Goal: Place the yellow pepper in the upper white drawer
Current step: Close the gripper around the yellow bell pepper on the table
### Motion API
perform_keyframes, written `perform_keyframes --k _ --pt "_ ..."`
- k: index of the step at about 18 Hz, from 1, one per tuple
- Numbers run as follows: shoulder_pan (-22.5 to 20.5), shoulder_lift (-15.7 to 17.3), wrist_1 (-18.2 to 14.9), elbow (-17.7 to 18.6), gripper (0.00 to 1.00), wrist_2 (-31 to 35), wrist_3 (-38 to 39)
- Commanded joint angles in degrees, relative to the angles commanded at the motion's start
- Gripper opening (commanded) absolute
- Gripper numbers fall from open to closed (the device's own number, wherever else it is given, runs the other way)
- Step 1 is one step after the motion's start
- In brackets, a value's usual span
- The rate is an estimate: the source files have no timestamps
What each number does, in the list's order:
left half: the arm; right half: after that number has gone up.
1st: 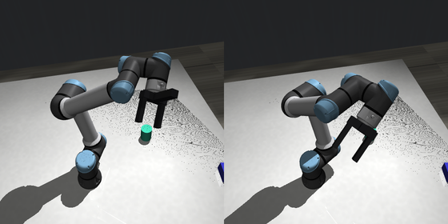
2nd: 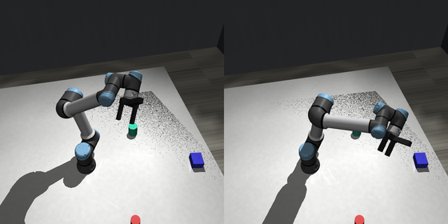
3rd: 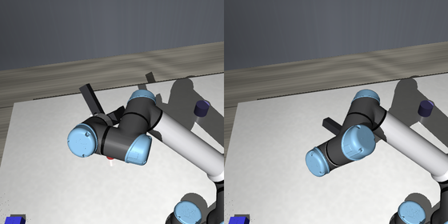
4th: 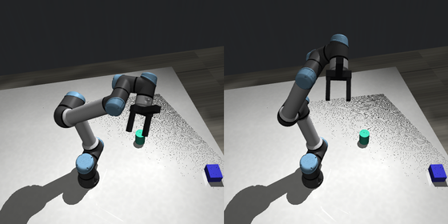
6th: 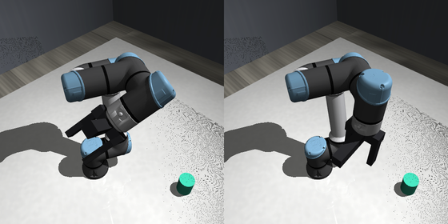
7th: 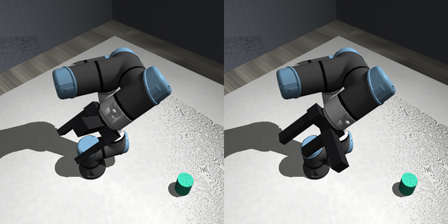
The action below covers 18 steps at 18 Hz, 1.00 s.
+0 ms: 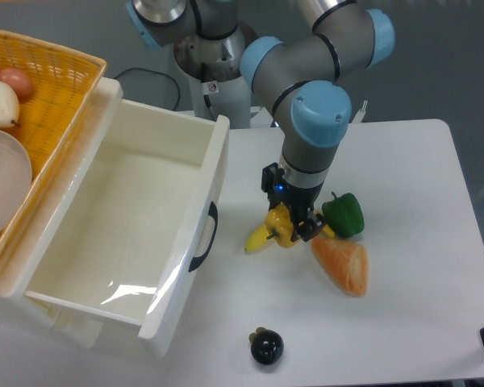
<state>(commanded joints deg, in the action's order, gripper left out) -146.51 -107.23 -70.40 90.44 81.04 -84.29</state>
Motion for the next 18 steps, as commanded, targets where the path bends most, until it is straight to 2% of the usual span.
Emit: perform_keyframes --k 18 --pt "-0.88 0.18 -1.32 -2.99 0.21 -1.49 4.31"
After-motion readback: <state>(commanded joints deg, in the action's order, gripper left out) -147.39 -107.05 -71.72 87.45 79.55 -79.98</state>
